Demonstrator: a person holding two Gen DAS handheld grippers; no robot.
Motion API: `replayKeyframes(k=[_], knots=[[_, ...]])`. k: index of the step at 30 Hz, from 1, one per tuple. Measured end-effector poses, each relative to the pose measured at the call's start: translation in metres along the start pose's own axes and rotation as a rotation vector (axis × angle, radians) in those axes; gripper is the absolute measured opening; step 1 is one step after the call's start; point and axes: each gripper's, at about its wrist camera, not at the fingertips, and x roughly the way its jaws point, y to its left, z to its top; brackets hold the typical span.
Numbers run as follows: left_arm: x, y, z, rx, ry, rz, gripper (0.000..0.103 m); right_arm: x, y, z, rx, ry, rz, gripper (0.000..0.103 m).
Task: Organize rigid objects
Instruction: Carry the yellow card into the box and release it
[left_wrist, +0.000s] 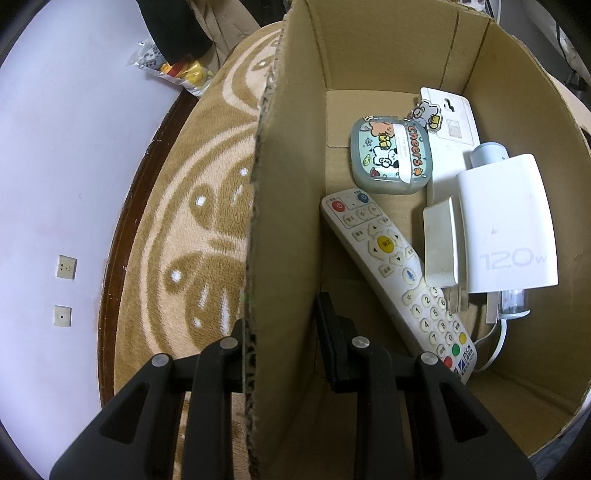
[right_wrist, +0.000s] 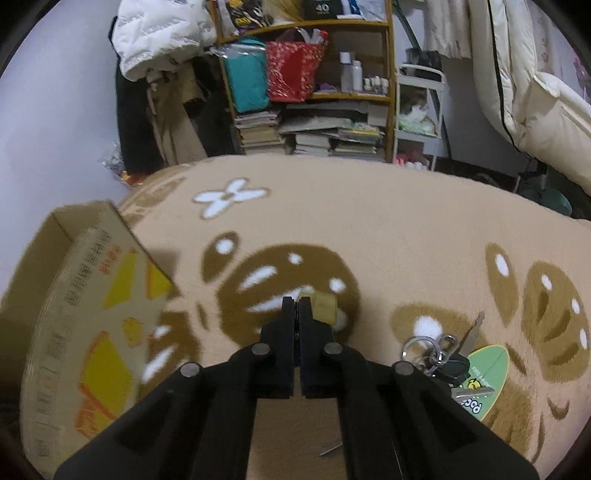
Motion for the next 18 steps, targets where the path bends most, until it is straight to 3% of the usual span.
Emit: replayKeyframes(k=[9,18], knots=[[0.000,0.002,0.000,0.000,0.000,-0.001,0.024,-0.045,0.042,0.023,-0.034,-0.119,0.154,0.003],[0.000,0.003,0.000,0.003,0.000,0.001,0.024,-0.100,0.087,0.035,-0.125,-0.239,0.242,0.003]])
